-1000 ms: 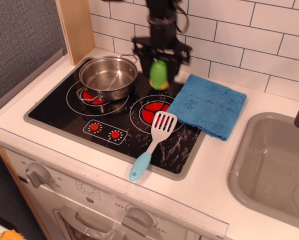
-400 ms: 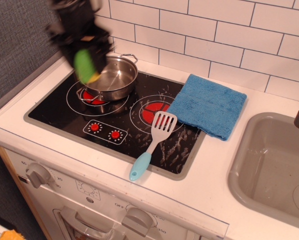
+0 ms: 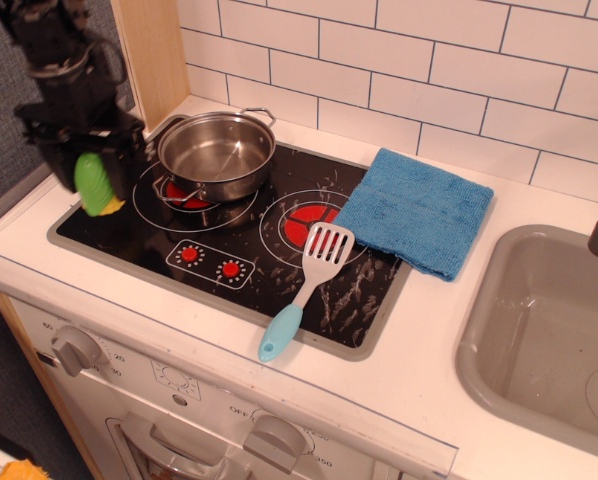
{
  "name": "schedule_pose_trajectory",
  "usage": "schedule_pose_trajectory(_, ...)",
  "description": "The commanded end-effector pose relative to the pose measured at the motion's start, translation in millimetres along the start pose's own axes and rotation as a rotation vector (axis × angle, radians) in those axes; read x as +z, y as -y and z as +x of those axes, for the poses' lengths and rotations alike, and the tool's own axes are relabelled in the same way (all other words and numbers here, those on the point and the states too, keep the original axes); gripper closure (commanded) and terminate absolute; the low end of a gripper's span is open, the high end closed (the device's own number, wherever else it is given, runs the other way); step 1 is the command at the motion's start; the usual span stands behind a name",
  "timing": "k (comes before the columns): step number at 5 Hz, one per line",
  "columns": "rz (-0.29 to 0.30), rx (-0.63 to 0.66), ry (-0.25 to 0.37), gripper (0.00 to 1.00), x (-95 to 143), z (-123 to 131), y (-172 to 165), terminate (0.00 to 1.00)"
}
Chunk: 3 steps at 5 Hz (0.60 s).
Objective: Moving the green object in front of the pot.
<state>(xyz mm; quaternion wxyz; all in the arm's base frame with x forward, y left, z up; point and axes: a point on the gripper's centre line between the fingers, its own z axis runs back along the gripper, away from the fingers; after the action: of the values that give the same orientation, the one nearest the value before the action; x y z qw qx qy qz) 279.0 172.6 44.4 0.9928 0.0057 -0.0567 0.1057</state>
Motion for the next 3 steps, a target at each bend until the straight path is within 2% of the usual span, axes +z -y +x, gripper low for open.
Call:
schedule_pose_trajectory(1,0.016,-0.001,-0.008,1.0,-8.6,-0.3,-3.6,0.0)
schedule_pose_trajectory(2,0.012,-0.022,-0.001,0.0,-6.6,-1.1,1.0,0.0)
schedule_pose_trajectory(3,0.008,-0.032,0.052,0.0,20.4,4.0,0.4,0.0)
